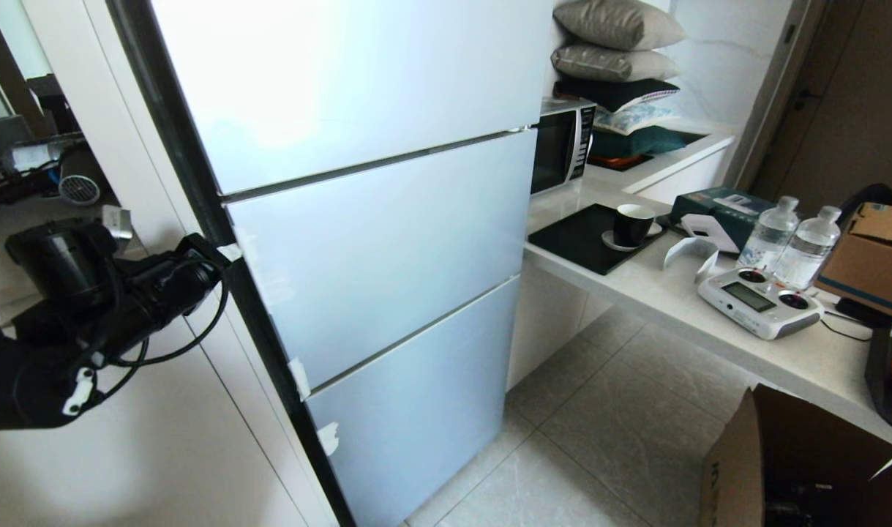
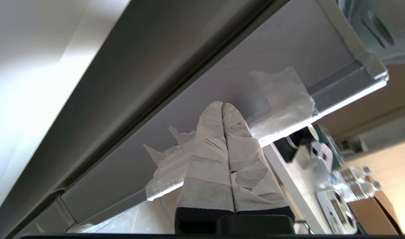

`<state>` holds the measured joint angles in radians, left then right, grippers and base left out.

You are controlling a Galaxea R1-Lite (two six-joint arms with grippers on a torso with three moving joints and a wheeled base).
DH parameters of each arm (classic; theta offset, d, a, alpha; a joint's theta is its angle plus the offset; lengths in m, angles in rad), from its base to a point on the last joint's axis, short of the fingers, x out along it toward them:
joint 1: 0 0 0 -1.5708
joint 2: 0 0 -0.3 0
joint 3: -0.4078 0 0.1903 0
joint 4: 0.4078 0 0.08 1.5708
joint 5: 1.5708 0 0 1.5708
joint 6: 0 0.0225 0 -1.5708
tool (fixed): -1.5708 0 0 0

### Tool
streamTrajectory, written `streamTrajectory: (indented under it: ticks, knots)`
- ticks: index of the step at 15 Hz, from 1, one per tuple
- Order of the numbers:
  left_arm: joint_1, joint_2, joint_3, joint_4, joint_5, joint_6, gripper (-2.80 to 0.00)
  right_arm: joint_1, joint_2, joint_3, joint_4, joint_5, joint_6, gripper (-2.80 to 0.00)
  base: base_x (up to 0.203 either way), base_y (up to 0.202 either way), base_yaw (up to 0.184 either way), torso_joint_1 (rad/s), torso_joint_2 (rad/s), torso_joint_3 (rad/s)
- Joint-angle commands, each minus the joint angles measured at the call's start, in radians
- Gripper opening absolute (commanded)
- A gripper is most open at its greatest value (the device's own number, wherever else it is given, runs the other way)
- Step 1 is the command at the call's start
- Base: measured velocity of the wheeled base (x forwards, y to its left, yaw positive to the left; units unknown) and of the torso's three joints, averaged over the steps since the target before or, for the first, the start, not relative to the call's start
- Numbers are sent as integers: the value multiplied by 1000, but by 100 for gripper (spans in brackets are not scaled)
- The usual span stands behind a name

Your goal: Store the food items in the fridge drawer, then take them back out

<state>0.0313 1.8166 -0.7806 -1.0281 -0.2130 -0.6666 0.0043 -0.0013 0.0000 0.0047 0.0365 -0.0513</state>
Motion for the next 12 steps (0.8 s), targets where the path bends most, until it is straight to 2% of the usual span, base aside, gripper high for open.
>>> streamTrajectory:
  ticks: [1, 2, 7, 12]
  knots:
    - [-6, -11, 17, -5, -34, -4, -280, 0, 0, 0, 0, 0, -1, -280, 0, 0, 0, 0, 0, 0]
    - [-12, -17, 29, -4, -53, -5, -280, 0, 1, 0, 0, 0, -1, -280, 0, 0, 0, 0, 0, 0]
    - [-65, -17, 58, -4, -59, -5, -280, 0, 1, 0, 0, 0, 1, -280, 0, 0, 0, 0, 0, 0]
    - [-71, -16, 76, -4, -57, -4, -280, 0, 1, 0, 0, 0, -1, -280, 0, 0, 0, 0, 0, 0]
